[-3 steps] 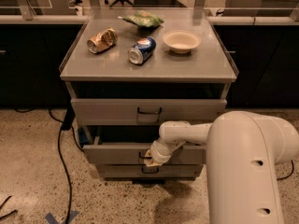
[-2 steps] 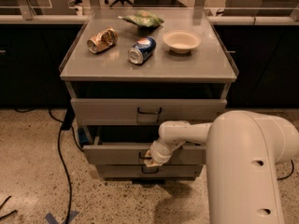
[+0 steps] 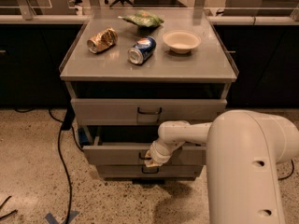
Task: Open middle drawer
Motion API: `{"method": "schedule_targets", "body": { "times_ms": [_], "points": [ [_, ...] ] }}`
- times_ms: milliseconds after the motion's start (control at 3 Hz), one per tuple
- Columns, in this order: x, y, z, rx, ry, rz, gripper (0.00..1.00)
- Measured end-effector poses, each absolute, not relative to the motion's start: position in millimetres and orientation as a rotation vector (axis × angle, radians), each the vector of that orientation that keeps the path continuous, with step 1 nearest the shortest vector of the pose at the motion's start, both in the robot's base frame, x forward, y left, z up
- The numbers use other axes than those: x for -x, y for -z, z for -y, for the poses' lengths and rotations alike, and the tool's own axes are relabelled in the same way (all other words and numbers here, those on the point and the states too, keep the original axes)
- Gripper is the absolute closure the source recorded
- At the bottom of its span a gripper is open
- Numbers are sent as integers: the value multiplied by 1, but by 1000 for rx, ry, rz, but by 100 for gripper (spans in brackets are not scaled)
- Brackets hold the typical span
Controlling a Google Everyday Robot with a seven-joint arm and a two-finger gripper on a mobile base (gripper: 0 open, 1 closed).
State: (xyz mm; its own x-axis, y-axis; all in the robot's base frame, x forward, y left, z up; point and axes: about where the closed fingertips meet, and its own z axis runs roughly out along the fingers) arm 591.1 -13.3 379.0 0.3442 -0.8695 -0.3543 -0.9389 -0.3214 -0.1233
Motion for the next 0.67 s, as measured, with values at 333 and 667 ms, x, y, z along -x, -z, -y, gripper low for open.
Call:
{"method": "schedule_targets", "body": {
  "times_ms": [333,667],
  "points": [
    [-592,-379,13,2307,-321,-1609,100],
    [-590,-381,12,2305,-320,-1612,100]
  ]
}}
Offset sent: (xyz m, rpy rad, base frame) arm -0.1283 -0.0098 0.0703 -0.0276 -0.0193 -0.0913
